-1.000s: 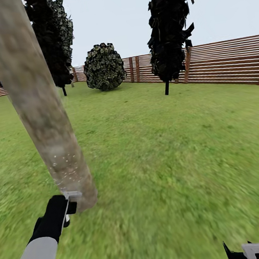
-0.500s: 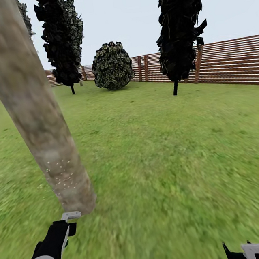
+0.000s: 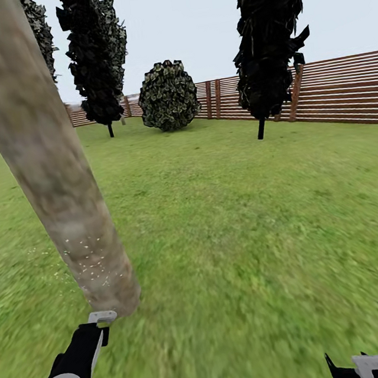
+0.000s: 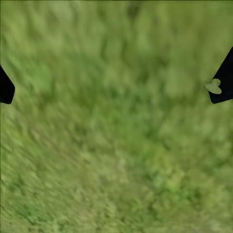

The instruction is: In the garden, pick up the pesticide atomizer on the floor and spray pesticide onto both trees until each tree trunk is fully covered.

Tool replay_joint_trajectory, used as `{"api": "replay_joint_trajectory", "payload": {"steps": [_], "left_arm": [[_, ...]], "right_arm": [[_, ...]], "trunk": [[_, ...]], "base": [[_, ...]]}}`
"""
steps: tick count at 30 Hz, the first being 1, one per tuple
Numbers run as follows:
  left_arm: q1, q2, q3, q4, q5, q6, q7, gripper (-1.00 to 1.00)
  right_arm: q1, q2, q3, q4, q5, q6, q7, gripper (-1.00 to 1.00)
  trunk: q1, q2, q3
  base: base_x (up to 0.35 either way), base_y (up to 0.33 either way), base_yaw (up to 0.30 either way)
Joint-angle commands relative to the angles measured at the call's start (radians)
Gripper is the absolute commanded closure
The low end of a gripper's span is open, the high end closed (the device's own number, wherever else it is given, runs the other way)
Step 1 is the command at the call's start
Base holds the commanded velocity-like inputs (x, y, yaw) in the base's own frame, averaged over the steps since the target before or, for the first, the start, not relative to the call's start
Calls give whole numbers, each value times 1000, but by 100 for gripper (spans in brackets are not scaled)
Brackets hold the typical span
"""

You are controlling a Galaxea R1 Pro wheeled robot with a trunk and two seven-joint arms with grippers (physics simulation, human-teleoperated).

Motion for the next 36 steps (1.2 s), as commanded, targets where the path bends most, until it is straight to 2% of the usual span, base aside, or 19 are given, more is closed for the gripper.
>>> {"api": "replay_joint_trajectory", "payload": {"steps": [1,7,11,13,23,36], "left_arm": [[0,-1,0,0,-1,4,-2,100],[0,-2,-3,1,-1,20,-7,100],[0,-19,-7,0,-5,105,-9,100],[0,-21,-8,0,-6,116,-9,100],[0,-21,-8,-1,-6,121,-9,100],[0,-20,-11,-1,-8,120,-6,100]], "right_arm": [[0,0,0,0,1,0,0,-100],[0,2,0,0,0,0,0,-100],[-1,2,0,0,1,0,0,-100],[0,1,0,0,1,0,0,-100],[0,3,0,1,1,0,0,-100],[0,4,0,2,1,0,0,-100]], "trunk": [[0,0,0],[0,0,0],[0,0,0],[0,0,0],[0,0,0],[0,0,0]], "base": [[0,0,267],[52,-26,230],[197,-186,21],[151,-239,2],[20,-273,17],[110,-272,263]]}}
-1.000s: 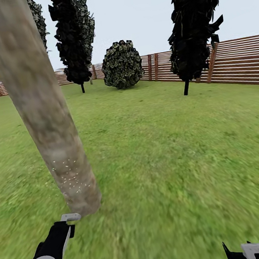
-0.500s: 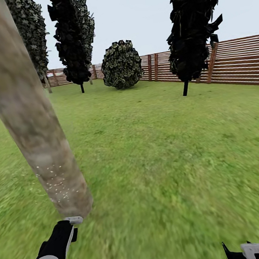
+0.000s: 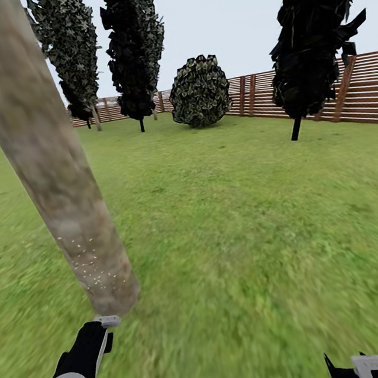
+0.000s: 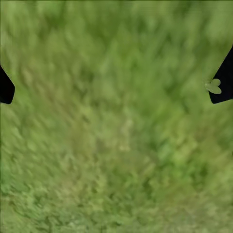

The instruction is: In the garden, pick up the pesticide atomizer on the floor and spray pesticide onto both trees until each tree trunk is fully covered.

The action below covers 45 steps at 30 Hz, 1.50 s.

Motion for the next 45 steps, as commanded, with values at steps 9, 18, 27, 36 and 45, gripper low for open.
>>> {"api": "replay_joint_trajectory", "payload": {"steps": [9,18,27,36,45], "left_arm": [[0,0,1,0,-1,-1,0,100],[0,0,1,0,-1,-1,0,100],[0,0,1,-1,-1,-1,1,100],[0,0,1,-6,-2,-1,3,100],[0,0,1,-8,-2,-4,3,100]], "right_arm": [[0,0,0,0,0,0,0,-100],[0,0,0,0,0,0,0,-100],[0,0,1,0,0,0,0,-100],[0,0,1,0,0,0,0,-100],[0,0,2,0,0,0,0,-100]], "trunk": [[0,0,0],[0,0,0],[0,0,0],[0,0,0],[0,0,0]], "base": [[182,-239,116],[202,-227,2],[202,-227,224],[202,-227,277],[202,-227,277]]}}
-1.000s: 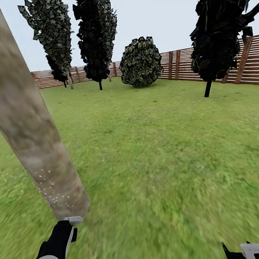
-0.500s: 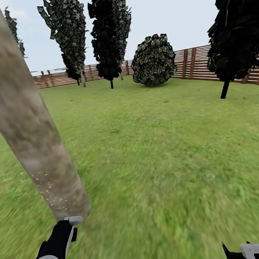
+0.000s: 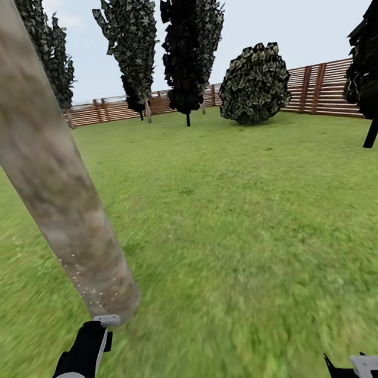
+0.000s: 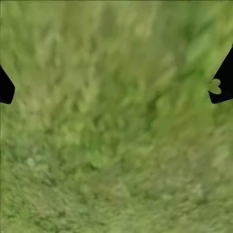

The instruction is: In the garden, pick up the pesticide atomizer on the floor and spray pesticide onto both trees until each tree trunk is fully covered.

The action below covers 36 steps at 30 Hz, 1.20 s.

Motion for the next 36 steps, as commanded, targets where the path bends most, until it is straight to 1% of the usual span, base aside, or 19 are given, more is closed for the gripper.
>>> {"api": "replay_joint_trajectory", "payload": {"steps": [1,9,14,22,30,36], "left_arm": [[0,0,0,0,-1,0,0,100],[0,0,2,-2,0,-1,0,100],[0,0,2,-3,0,-1,0,100],[0,0,2,-5,-1,-1,0,100],[0,0,2,-5,0,-1,0,100],[0,0,2,-5,-1,-2,0,100]], "right_arm": [[0,0,0,0,0,0,0,-100],[0,0,-1,0,0,0,0,-100],[0,0,0,0,0,0,0,-100],[0,0,0,0,0,0,0,-100],[0,0,0,0,0,0,0,-100],[0,0,-1,0,0,0,0,-100]], "trunk": [[0,0,0],[0,0,0],[0,0,0],[0,0,0],[0,0,0],[0,0,0]], "base": [[196,-227,236],[162,-239,47],[29,-270,27],[5,-273,249],[143,-260,274],[185,-240,68]]}}
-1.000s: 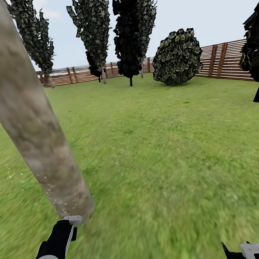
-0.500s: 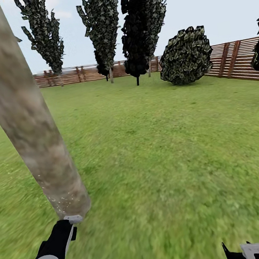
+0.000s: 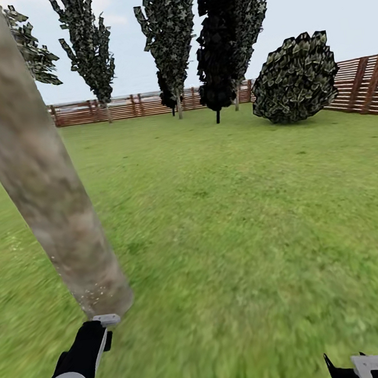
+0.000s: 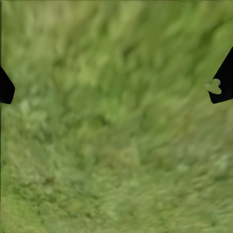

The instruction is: In the garden, pick up the pesticide atomizer on the floor and spray pesticide onto both trees until each tree trunk is fully covered.

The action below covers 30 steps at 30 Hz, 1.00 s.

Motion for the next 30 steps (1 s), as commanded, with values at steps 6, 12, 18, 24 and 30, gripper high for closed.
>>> {"api": "replay_joint_trajectory", "payload": {"steps": [6,12,18,24,30], "left_arm": [[0,0,0,0,-1,-2,0,100],[0,0,0,0,-2,-3,0,100],[0,1,-1,0,-2,-3,0,100],[0,1,-2,0,-2,-2,0,100],[0,1,-2,-1,-2,-3,0,100]], "right_arm": [[0,0,1,0,0,0,0,-100],[0,0,1,0,0,0,0,-100],[0,0,1,0,0,0,0,-100],[0,0,1,0,0,0,0,-100],[0,0,1,0,0,0,0,-100]], "trunk": [[0,0,0],[0,0,0],[0,0,0],[0,0,0],[0,0,0]], "base": [[187,-238,8],[187,-238,212],[187,-239,275],[187,-239,276],[180,-237,276]]}}
